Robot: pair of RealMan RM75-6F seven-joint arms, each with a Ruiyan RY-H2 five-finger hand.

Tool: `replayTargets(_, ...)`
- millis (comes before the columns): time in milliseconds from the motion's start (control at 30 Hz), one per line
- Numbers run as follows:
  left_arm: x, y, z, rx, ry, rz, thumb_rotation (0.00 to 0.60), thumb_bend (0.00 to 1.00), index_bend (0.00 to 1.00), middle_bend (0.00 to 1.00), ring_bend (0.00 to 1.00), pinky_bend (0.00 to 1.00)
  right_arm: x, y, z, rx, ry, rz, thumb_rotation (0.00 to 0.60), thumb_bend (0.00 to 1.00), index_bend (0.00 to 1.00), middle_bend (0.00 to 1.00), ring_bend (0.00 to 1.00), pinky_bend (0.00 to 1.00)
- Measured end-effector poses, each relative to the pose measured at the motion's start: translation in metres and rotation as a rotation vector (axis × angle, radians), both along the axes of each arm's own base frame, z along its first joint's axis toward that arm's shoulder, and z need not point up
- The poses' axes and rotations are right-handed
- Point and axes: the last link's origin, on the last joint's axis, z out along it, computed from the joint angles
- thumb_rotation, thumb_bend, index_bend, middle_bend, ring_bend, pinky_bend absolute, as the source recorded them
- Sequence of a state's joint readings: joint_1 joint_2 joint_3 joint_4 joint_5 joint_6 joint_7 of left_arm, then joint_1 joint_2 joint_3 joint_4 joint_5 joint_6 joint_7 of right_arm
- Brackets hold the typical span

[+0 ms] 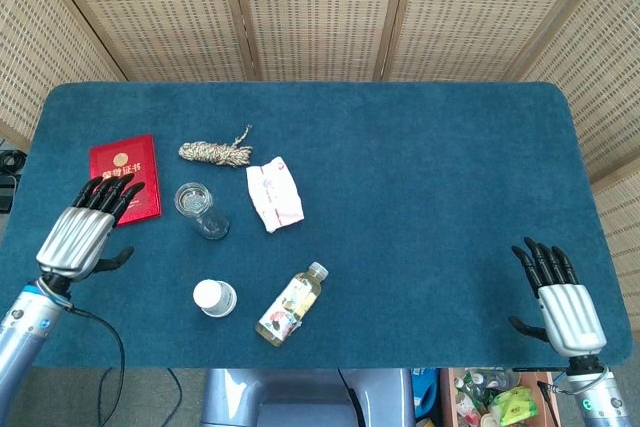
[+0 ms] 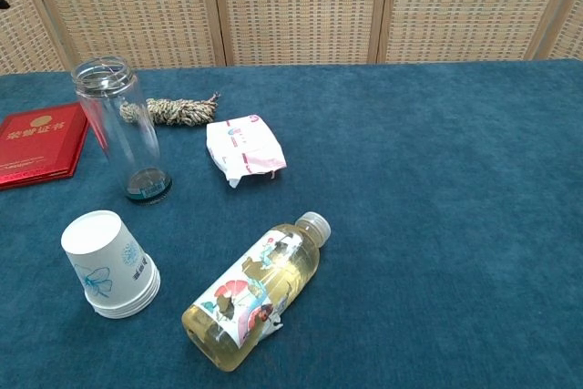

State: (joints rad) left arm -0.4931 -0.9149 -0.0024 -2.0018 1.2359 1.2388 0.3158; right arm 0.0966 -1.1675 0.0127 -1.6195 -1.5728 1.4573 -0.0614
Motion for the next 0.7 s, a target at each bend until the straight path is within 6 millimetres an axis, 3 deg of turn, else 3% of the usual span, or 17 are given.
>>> replayTargets(133, -0.018, -0.027, -0.012, 0.042, -0.017, 0.024, 0.6, 0.32, 0.0, 0.0, 0.0, 0.0, 0.002, 0.001, 0.001, -0.008, 0.001, 0.008, 0.6, 0.0, 0.05, 0.0, 0.0, 0.0)
replayTargets(367, -0.053, -0.071, -0.036, 0.126, -0.001, 0.061, 0.6, 0.2, 0.0, 0.0, 0.0, 0.0, 0.004, 0.002, 0.004, -0.027, -0.008, 0.025, 0.6, 0.0, 0.02, 0.0, 0.0, 0.0)
replayTargets(700, -0.077, -0.096, -0.027, 0.168, 0.065, 0.08, 0.6, 0.17, 0.0, 0.0, 0.0, 0.0, 0.006, 0.003, 0.004, -0.032, 0.005, 0.036, 0.6, 0.0, 0.0, 0.0, 0.0, 0.0)
